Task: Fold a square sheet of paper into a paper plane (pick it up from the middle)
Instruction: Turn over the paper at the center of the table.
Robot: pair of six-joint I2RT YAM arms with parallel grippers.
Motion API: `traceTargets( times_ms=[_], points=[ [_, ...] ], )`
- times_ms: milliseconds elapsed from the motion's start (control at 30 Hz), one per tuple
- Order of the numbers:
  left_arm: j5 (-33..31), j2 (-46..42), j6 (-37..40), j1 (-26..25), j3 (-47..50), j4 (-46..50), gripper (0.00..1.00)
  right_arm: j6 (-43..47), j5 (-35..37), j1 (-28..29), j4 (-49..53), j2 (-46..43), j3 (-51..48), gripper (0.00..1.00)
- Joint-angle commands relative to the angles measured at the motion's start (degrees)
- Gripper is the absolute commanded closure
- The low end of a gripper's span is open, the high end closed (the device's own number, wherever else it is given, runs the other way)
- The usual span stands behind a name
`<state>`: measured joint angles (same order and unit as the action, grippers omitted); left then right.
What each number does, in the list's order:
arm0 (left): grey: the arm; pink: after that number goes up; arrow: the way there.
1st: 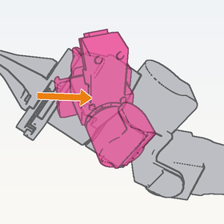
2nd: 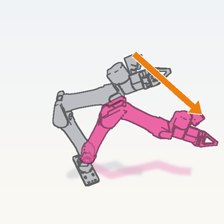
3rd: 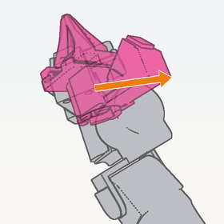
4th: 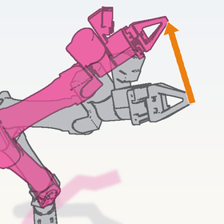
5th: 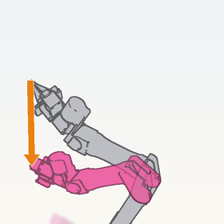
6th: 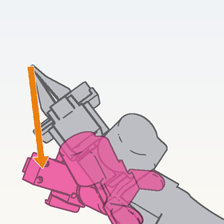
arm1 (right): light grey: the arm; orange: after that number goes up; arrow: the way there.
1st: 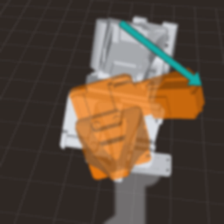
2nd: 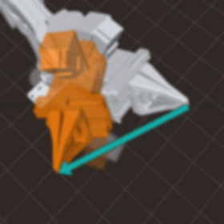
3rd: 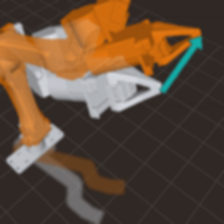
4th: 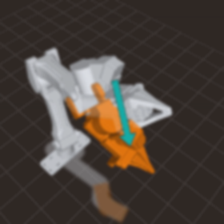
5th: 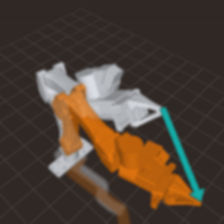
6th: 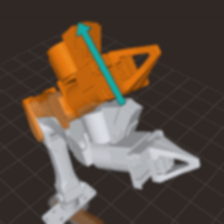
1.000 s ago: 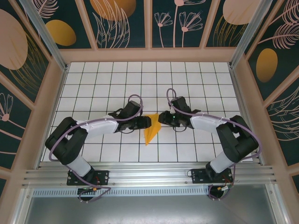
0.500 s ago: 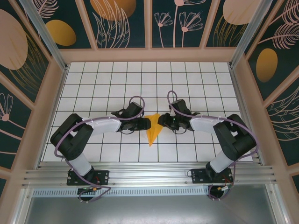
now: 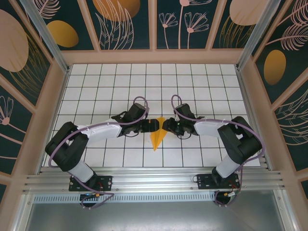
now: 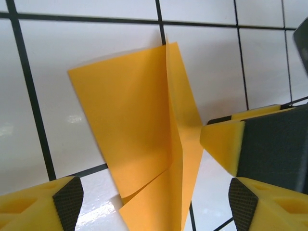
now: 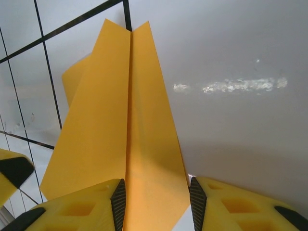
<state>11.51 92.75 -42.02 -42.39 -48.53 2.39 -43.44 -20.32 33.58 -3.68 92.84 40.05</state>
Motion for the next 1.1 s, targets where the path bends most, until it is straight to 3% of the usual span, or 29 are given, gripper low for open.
traceTargets(
  times_ms=[0,333,533,1067],
  points=[
    [0.6,2.3,1.0,-0.8,-1.2,0.9,0.19,-1.8,1.2,0.5,-1.1,0.6,-1.0,0.57],
    [1.0,7.1,2.1,-1.6,-2.7,1.8,0.24,-4.8,2.3,0.5,-2.9,0.3,-2.3,0.57],
    [1.6,8.1,3.0,-1.6,-2.8,1.7,0.36,-5.6,1.3,0.5,-4.5,0.4,-2.7,0.57],
    [0.5,11.3,3.2,-1.6,-1.9,1.8,0.55,-8.1,2.6,-0.5,-4.5,-1.5,-4.0,0.57]
  ],
)
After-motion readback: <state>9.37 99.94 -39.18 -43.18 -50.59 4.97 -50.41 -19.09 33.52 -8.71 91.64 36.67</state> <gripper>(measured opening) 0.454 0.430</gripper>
